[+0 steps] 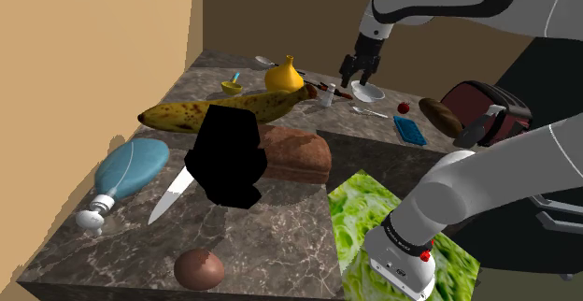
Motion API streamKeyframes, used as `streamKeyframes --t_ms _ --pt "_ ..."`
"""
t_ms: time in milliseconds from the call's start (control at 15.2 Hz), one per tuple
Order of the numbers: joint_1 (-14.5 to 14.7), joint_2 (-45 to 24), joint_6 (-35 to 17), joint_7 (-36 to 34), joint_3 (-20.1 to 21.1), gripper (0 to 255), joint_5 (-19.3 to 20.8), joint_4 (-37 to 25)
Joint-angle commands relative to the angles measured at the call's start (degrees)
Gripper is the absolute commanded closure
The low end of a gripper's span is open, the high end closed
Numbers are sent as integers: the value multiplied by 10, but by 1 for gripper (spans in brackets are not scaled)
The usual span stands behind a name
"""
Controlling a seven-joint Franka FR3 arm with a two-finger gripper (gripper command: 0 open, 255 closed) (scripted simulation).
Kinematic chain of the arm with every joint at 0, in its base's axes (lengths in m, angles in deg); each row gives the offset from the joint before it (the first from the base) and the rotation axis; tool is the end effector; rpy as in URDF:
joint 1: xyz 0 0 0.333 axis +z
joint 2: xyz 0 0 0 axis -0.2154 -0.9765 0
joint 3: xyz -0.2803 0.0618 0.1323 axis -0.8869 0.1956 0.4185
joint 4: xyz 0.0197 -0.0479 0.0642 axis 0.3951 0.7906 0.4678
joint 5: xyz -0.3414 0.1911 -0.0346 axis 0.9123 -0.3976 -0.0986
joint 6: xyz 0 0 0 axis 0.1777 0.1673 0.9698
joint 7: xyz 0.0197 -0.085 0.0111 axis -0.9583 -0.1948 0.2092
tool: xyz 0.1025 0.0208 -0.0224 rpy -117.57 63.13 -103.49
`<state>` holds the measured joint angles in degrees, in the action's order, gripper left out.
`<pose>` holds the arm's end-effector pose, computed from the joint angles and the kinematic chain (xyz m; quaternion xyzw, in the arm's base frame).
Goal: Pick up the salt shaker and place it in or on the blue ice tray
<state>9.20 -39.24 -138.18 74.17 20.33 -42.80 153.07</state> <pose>0.3972 -0.1155 0.5183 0.9957 -0.0893 -0.0232 0.0089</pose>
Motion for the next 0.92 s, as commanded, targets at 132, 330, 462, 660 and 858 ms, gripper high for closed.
streamKeyframes --t_ms 132,330,462,660,858 --pt "-7 -88 -26 39 -36 0 -11 -56" --pt "-12 -155 -38 69 -59 0 -29 -105" --pt "-17 -202 -42 90 -72 0 -45 -142" --pt "-28 -274 -43 122 -88 0 -73 -202" --pt "-45 -348 -36 152 -99 0 -104 -270"
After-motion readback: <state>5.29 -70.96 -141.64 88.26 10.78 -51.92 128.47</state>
